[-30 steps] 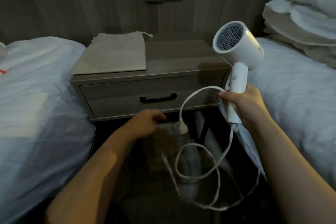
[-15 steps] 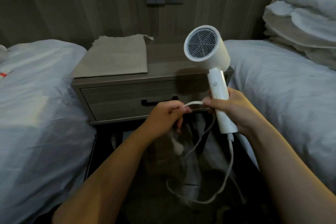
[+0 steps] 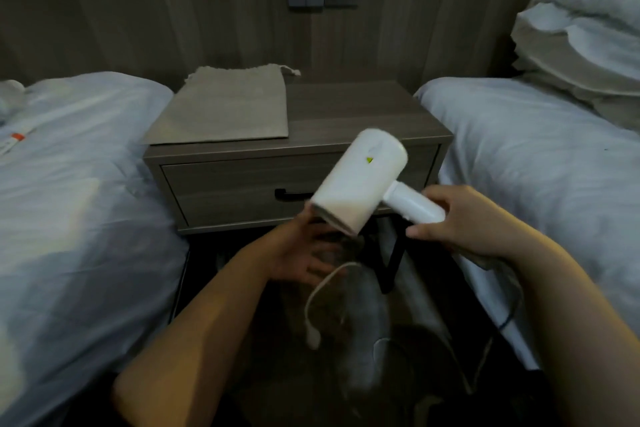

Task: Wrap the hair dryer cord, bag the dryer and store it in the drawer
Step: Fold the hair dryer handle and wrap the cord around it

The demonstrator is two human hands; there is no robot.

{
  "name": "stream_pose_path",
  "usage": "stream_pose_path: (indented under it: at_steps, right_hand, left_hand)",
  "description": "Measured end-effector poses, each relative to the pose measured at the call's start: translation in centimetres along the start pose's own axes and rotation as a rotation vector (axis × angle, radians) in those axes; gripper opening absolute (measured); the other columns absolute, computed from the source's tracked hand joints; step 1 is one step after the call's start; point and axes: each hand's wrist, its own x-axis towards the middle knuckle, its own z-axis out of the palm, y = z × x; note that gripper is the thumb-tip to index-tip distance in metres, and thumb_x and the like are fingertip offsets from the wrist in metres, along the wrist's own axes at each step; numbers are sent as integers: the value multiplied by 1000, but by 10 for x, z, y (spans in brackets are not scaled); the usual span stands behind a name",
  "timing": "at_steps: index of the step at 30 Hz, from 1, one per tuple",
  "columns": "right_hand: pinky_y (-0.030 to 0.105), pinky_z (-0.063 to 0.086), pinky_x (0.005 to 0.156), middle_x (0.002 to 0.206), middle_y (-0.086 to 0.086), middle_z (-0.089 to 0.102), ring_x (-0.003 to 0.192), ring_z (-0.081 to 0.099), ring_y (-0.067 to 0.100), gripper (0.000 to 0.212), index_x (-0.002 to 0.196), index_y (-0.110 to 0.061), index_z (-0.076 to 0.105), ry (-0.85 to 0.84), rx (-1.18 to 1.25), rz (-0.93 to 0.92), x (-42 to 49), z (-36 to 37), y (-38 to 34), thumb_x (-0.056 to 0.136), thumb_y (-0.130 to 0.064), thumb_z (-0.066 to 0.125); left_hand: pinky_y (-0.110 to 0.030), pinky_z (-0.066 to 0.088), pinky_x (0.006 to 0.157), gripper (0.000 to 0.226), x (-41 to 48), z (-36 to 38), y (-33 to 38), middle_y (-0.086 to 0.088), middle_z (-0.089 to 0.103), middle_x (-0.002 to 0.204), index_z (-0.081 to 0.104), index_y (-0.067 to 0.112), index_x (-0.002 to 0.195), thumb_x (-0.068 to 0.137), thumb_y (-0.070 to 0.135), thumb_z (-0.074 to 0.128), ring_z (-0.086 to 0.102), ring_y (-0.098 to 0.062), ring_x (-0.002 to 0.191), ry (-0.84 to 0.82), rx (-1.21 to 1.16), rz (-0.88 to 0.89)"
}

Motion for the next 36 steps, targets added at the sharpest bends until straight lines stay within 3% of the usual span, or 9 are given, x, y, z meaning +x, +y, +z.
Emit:
stream_pose_path:
  at_steps: [3, 6, 10, 17, 21, 23, 29, 33, 36]
  right_hand:
    - [30, 48, 72, 84, -4, 65, 79, 60, 12, 38, 93, -23, 67, -104, -62, 19, 4, 13, 0, 62, -39, 82]
    - [29, 48, 75, 88, -10, 64, 83, 58, 8, 39, 95, -32, 64, -132, -77, 25, 9, 18, -3, 61, -42, 82]
    - [26, 44, 73, 85, -17, 60, 82, 55, 2, 42, 101, -36, 62, -165, -88, -21, 11, 21, -8, 63, -42, 81]
    - [24, 46, 69, 83, -4, 63, 81, 63, 18, 22, 91, -27, 60, -245, -54, -59, 13, 17, 1, 85, -48, 56]
    - [20, 43, 53, 60, -4, 58, 58, 59, 14, 33, 79, -17, 66, -119, 65, -15, 15, 21, 2, 84, -48, 58]
    - [19, 41, 50, 56, -5, 55, 54, 55, 11, 31, 68, -21, 64, -73, 90, -7, 15, 22, 1, 83, -48, 60]
    - [34, 43, 59, 51, -4, 54, 54, 52, 13, 36, 59, -26, 64, 52, 144, 43, 18, 30, 5, 76, -57, 62]
    - [33, 43, 57, 49, -3, 55, 51, 53, 13, 38, 54, -27, 61, 106, 172, 54, 17, 32, 2, 76, -58, 60]
    - [31, 43, 58, 55, -3, 56, 54, 55, 15, 37, 62, -23, 59, 223, 249, 112, 19, 42, -11, 84, -53, 56]
  left_hand:
    - [-55, 38, 100, 85, -9, 7, 9, -20, 67, 110, 68, 13, 107, 74, 81, 30, 57, -42, 109, -28, -218, 54]
    - [-44, 53, 80, 58, -16, 15, 11, -12, 67, 100, 57, 17, 117, 75, 56, 54, 65, -29, 93, 140, 61, 161]
    - [-26, 53, 63, 21, -22, 19, 13, -1, 66, 92, 55, 22, 106, 85, 24, 55, 65, -12, 77, 169, 261, 336]
    - [-24, 56, 60, 17, -29, 13, 19, -2, 64, 95, 54, 29, 100, 88, 19, 55, 65, -13, 78, 202, 263, 510]
    - [-27, 54, 62, 31, -30, 10, 20, -3, 63, 95, 54, 28, 102, 75, 34, 67, 63, -15, 79, 223, 259, 466]
    - [-27, 54, 61, 17, -30, 13, 21, -3, 64, 93, 56, 28, 99, 83, 31, 62, 63, -15, 77, 243, 250, 499]
    - [-32, 50, 65, 32, -27, 19, 17, -7, 62, 99, 54, 17, 118, 86, 26, 57, 61, -20, 85, 370, 177, 591]
    - [-31, 51, 63, 13, -24, 25, 16, -8, 63, 97, 58, 22, 99, 86, 24, 58, 61, -19, 80, 384, 78, 629]
    - [-37, 54, 70, 26, -19, 37, 12, -11, 63, 106, 55, 23, 107, 84, 30, 62, 64, -24, 91, 394, -95, 601]
